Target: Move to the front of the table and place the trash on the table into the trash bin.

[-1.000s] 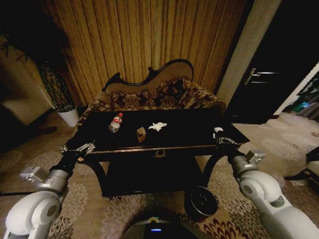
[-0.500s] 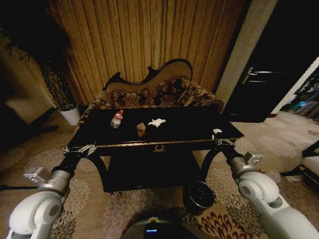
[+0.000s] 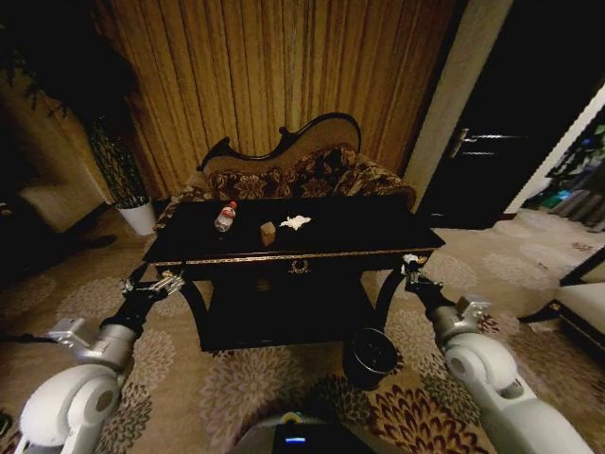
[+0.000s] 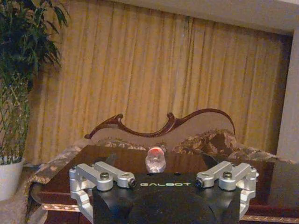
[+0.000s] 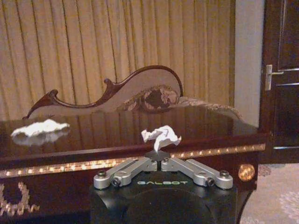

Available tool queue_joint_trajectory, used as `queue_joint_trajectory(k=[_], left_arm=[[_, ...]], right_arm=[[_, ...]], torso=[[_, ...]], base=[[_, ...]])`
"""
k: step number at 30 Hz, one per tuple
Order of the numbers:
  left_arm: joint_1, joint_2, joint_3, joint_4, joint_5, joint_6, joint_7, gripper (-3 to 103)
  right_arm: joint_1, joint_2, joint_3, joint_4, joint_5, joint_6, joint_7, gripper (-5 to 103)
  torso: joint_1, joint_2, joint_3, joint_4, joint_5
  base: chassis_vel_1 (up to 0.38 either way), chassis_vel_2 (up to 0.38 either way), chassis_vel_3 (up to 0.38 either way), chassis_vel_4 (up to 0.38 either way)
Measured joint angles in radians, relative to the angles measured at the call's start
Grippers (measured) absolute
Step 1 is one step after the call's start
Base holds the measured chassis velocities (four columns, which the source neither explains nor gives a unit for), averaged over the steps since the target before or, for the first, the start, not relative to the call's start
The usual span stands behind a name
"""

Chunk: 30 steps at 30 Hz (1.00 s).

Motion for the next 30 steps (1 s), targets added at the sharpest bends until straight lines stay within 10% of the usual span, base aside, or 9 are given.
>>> queue_joint_trajectory(k=[30], left_arm=[[0.014,-0.017,-0.001,-0.026,0.000,-0.003,0.002,100]], right_arm=[[0.227,0.240,-0.127,-0.759,-0.223,0.085,-0.131,0]], torso=[[0.000,0.000,0.000,-0.0001,-0.0001]], base=[[0.000,0.000,0.000,0.000]])
